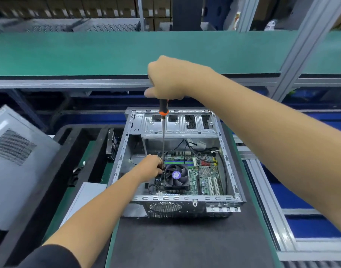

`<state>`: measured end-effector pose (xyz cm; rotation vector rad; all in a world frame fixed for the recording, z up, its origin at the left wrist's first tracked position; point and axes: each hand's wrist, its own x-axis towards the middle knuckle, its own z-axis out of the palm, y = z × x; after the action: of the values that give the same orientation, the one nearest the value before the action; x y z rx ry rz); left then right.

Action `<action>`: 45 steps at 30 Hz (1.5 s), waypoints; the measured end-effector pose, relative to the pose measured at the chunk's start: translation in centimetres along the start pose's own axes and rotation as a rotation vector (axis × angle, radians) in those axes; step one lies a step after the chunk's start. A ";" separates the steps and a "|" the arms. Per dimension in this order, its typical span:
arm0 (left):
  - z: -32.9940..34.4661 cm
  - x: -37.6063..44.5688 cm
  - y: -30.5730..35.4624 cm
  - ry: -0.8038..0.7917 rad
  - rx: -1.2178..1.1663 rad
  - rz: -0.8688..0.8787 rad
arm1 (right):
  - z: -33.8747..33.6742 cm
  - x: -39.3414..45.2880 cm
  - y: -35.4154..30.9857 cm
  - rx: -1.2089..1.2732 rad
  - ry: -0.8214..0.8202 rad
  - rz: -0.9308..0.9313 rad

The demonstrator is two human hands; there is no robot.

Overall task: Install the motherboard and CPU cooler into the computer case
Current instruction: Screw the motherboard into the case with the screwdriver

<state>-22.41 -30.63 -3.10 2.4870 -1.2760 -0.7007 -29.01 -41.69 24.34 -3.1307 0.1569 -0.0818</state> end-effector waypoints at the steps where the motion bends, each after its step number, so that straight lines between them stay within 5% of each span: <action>1: 0.0 0.0 0.0 0.000 0.001 0.004 | -0.3 -0.2 0.1 -0.009 -0.050 -0.006; 6: 0.0 0.0 0.1 -0.011 0.028 0.007 | -2.0 -0.8 0.2 0.138 -0.238 -0.017; 15: 0.1 0.0 -0.2 0.005 0.064 0.041 | -0.8 -0.6 -0.3 0.003 -0.007 0.036; 24: -0.9 -1.0 0.5 0.113 0.017 0.134 | -1.0 -1.0 -1.3 0.258 -0.055 -0.007; 29: -1.8 -1.1 2.3 0.253 -0.132 0.186 | -3.6 -2.3 -0.2 0.270 0.069 0.004; 36: 0.5 0.4 9.0 -0.077 -0.080 0.352 | -4.5 -4.8 3.3 0.251 0.015 0.136; 45: 2.3 0.4 9.1 -0.130 0.146 0.447 | -1.4 -6.7 4.5 0.321 -0.055 0.168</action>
<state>-29.69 -36.26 -1.19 2.1637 -1.9078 -0.6794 -36.23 -45.48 25.39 -2.7844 0.3658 -0.0180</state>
